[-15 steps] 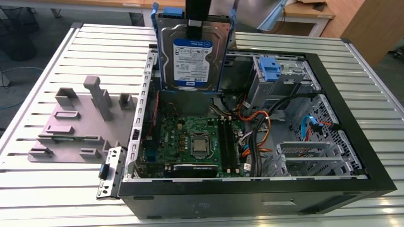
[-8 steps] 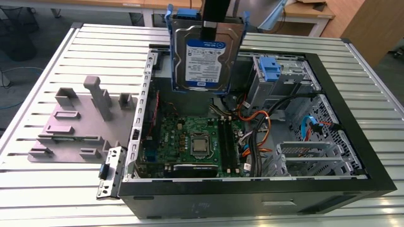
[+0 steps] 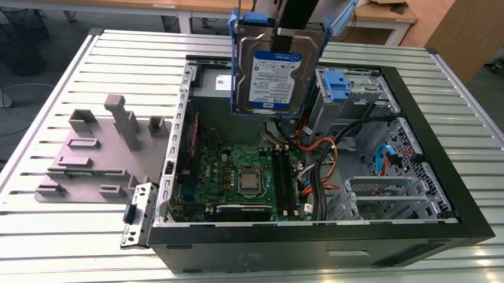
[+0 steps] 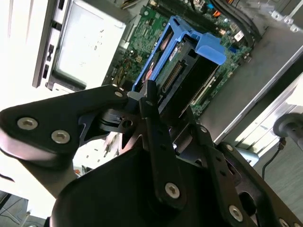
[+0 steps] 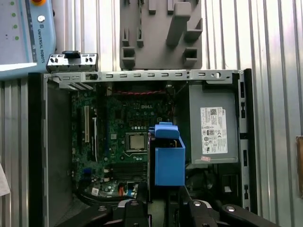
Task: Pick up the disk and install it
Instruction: 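Pick up the disk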
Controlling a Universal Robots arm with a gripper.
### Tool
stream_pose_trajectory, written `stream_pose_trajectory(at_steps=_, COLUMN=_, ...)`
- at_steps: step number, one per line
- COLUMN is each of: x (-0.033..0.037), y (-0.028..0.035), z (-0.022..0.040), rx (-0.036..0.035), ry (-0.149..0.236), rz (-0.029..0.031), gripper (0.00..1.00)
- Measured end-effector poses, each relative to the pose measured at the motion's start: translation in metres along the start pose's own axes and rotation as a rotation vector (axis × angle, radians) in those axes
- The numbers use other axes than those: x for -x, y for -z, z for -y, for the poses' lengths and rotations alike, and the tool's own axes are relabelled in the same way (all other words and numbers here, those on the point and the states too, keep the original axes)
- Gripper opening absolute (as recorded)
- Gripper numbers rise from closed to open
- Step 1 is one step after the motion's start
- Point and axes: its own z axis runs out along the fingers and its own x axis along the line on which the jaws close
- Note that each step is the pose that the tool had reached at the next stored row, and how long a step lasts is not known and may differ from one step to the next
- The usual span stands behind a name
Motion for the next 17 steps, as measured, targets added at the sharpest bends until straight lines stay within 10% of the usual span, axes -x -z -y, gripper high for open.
stream_pose_trajectory(at_steps=8, x=0.0009, y=0.0006, z=0.0189, rx=0.0000, ry=0.000, rz=0.0001, gripper=0.35)
stream_pose_trajectory(at_steps=17, x=-0.0100, y=0.0005, z=0.0224, rx=-0.0001, ry=0.000, rz=0.0002, gripper=0.35)
